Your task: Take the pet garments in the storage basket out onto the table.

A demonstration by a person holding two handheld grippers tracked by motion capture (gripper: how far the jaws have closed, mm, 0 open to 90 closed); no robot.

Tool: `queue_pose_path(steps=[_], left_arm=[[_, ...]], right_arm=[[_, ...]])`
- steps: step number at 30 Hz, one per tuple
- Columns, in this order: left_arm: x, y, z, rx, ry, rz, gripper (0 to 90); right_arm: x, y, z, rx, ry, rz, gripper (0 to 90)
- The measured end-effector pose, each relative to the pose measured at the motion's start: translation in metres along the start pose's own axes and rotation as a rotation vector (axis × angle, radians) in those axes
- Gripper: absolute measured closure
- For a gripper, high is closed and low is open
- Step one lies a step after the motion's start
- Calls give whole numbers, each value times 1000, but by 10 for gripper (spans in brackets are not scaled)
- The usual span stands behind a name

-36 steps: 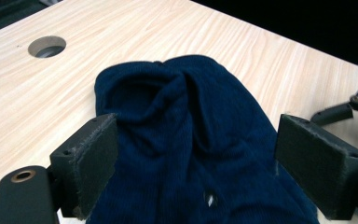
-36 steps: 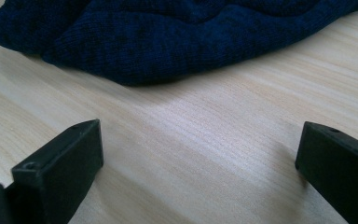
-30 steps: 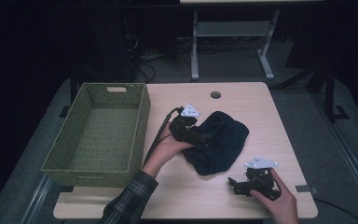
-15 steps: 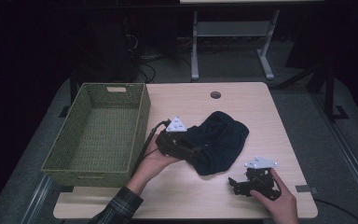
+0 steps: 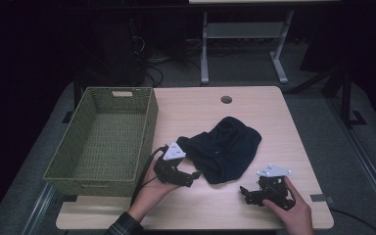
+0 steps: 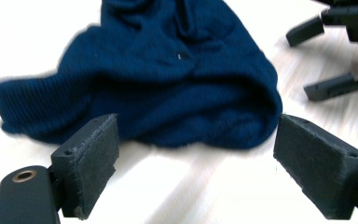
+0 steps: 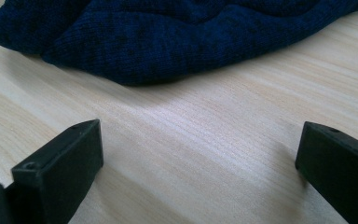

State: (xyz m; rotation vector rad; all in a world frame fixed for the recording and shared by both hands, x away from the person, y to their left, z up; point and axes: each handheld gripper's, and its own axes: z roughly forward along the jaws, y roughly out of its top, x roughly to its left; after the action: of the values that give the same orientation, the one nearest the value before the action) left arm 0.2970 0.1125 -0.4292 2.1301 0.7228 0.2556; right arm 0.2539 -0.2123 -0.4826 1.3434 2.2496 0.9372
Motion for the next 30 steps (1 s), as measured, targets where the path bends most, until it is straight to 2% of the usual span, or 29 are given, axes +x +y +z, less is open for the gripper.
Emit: queue_pose_path(steps=[5, 8, 11, 15, 18, 22, 30], left_arm=[[-4, -18, 2, 19, 17, -11, 135], [-3, -27, 5, 50, 31, -8, 135], [-2, -34, 8, 77, 49, 13, 135], [0, -42, 12, 115, 70, 11, 134], [-1, -44, 16, 130, 81, 27, 133], [-2, -48, 18, 104, 70, 39, 126], [-2, -48, 18, 102, 66, 38, 127]], right_arm=[[0, 0, 0, 0, 0, 0, 4], [0, 0, 0, 0, 0, 0, 4], [0, 0, 0, 0, 0, 0, 4], [0, 0, 0, 0, 0, 0, 4], [0, 0, 0, 0, 0, 0, 4], [0, 0, 0, 0, 0, 0, 4], [0, 0, 0, -3, -1, -5, 4]])
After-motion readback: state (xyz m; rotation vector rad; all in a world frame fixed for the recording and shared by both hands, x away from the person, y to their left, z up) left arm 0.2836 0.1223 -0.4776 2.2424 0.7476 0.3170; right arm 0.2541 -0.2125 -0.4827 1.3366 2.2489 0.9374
